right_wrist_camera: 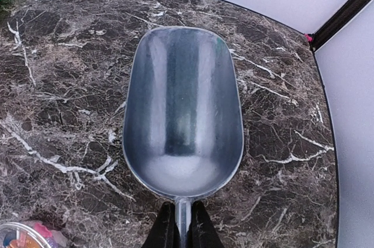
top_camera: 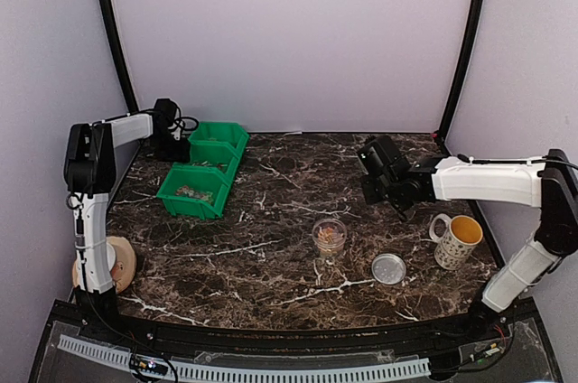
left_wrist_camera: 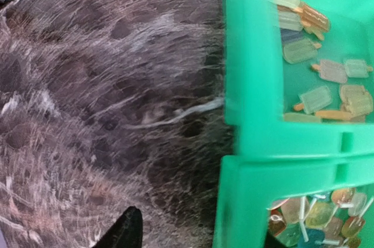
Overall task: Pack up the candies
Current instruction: Place the plate at the corner of the board, then place the spatula at the corner of the board.
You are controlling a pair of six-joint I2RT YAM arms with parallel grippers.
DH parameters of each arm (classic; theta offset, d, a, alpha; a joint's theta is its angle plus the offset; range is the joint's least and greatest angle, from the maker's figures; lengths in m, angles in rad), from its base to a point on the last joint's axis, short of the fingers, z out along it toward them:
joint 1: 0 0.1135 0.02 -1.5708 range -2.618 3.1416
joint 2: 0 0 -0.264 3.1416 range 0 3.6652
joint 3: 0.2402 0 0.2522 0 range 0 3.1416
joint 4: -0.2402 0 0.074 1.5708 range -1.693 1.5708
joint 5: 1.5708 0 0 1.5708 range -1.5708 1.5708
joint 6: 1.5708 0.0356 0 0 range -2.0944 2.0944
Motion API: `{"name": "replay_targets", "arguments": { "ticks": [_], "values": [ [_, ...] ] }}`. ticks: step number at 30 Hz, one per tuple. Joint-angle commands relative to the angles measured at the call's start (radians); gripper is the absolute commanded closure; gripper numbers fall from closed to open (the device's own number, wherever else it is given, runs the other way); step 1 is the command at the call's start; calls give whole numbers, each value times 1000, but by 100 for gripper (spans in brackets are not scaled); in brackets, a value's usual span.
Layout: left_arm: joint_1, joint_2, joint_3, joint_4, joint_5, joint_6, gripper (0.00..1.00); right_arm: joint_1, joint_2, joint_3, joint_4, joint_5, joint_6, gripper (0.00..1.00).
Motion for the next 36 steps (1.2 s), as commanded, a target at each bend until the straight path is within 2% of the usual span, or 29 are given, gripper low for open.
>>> {"name": "replay_targets", "arguments": {
  "ticks": [1, 2, 3, 4, 9, 15, 24, 29, 36],
  "values": [
    [12, -122, -66, 36, -69, -36, 30, -57, 55, 72, 86, -75, -64, 100],
    [12, -139, -81, 46, -66, -44, 28, -69, 71, 87, 85, -86, -71, 100],
    [10, -157, -95, 54, -61, -52, 14, -81, 99, 102, 87, -100, -81, 100],
    [10, -175, -105, 56, -60, -59, 11, -92, 125, 117, 88, -113, -91, 100],
    [-35, -277, -162, 80, -80, -58, 4, -138, 216, 188, 93, -177, -137, 100],
    [-186, -382, -262, 95, -130, -36, 2, -161, 267, 218, 100, -217, -155, 100],
    [-387, -512, -455, 114, -122, -50, 1, -236, 370, 301, 131, -283, -220, 100],
    [-495, -559, -570, 127, -139, -85, 1, -290, 455, 366, 131, -380, -216, 100],
    [-618, -644, -718, 171, -132, -143, 1, -310, 546, 456, 116, -390, -231, 99]
  ]
}}
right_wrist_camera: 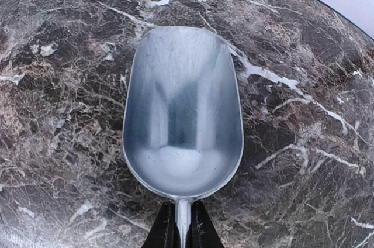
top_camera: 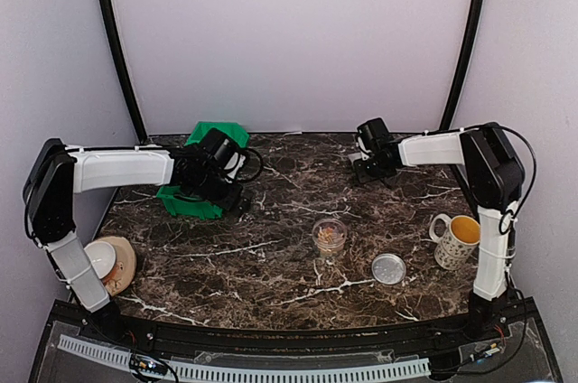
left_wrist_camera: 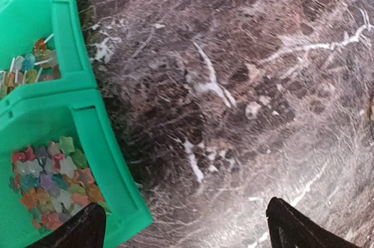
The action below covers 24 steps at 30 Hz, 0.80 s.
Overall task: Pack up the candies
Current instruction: Place the spatula at the corner of the board.
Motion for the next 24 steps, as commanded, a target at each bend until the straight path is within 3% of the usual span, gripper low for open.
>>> {"name": "replay_targets", "arguments": {
  "ticks": [1, 11, 24],
  "values": [
    [-54, -100, -80, 41, 3, -57, 1, -8, 39, 80, 22, -27, -17, 99],
    [-122, -167, -223, 87, -7, -110, 1, -35, 132, 163, 5, -64, 15, 91],
    [-130, -203, -284, 114, -26, -119, 1, -35, 78, 116, 19, -94, 25, 73]
  ]
}}
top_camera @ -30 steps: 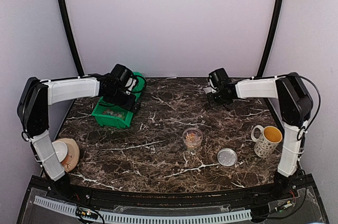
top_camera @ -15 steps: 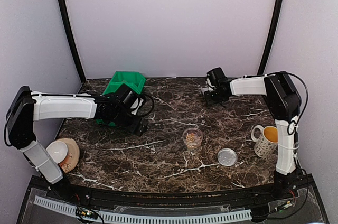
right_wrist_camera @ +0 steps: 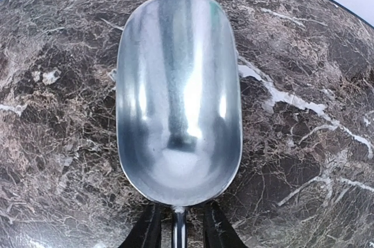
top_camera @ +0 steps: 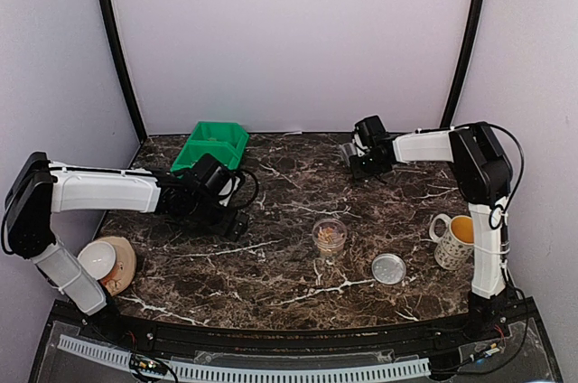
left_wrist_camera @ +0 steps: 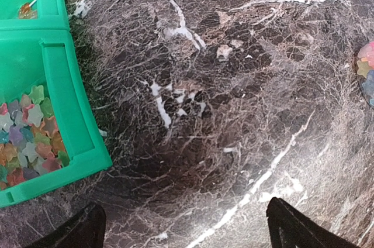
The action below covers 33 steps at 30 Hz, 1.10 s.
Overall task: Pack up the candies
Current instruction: Place the spatula at the corner of the board, then move the packing box to the center of the board.
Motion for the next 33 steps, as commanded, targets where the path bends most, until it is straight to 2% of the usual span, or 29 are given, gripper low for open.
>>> {"name": "replay_targets", "arguments": {
  "ticks": [1, 9, 11, 16, 27, 33],
  "values": [
    [-7, -40, -24, 19, -13, -18, 1, -3, -51, -23, 19, -11, 4, 72],
    [-7, -52, -40, 33, -7, -21, 1, 1, -157, -81, 6, -6, 14, 62],
    [-7, -59, -43, 36, -5, -23, 1, 10, -202, -115, 4, 21, 23, 54],
    [-11, -81, -56, 45, -3, -24, 1, 60, -351, -248, 20, 95, 20, 52],
    [-24, -162, -79, 29, -10, -23, 1, 320, -712, -617, 85, 298, -55, 50],
    [-28, -195, -98, 28, -13, -22, 1, 451, -883, -756, 65, 342, -5, 46]
  ]
}}
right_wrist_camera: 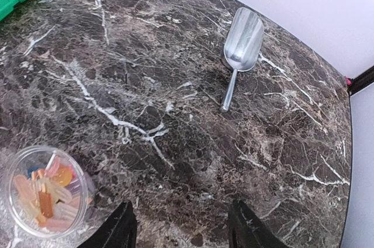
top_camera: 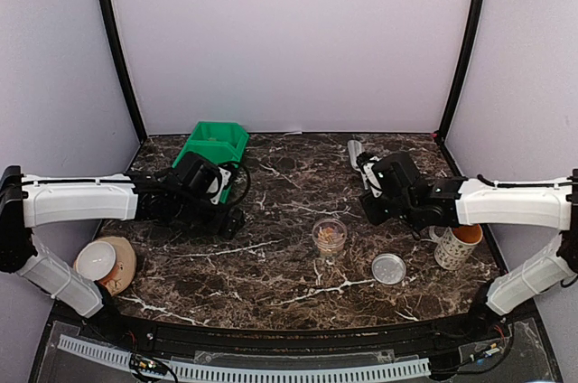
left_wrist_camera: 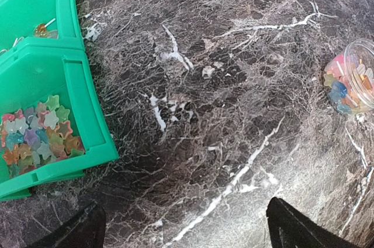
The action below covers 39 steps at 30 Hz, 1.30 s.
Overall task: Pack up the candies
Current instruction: Move the packing box to the center of the board.
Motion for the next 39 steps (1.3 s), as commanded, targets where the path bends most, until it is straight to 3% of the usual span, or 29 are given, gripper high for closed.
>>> {"name": "replay_targets", "arguments": {
  "ticks": [1, 8, 18, 28, 39],
  "values": [
    [-8, -40, -26, -9, -9, -8, 1, 87, -108, -67, 7, 72, 44, 45],
    [-12, -27, -29, 7, 6, -14, 1, 227, -138, -106, -126, 118, 146, 43],
    [-20, -27, -8, -6, 3, -9, 1, 255, 151, 18, -215, 281, 207, 41],
    [-22, -62, -36, -21, -15, -15, 1, 256, 384, 162, -41, 141, 128, 40],
    [-22, -69, -59, 2, -7, -18, 1, 255, 479, 237, 89, 166, 40, 40]
  ]
}}
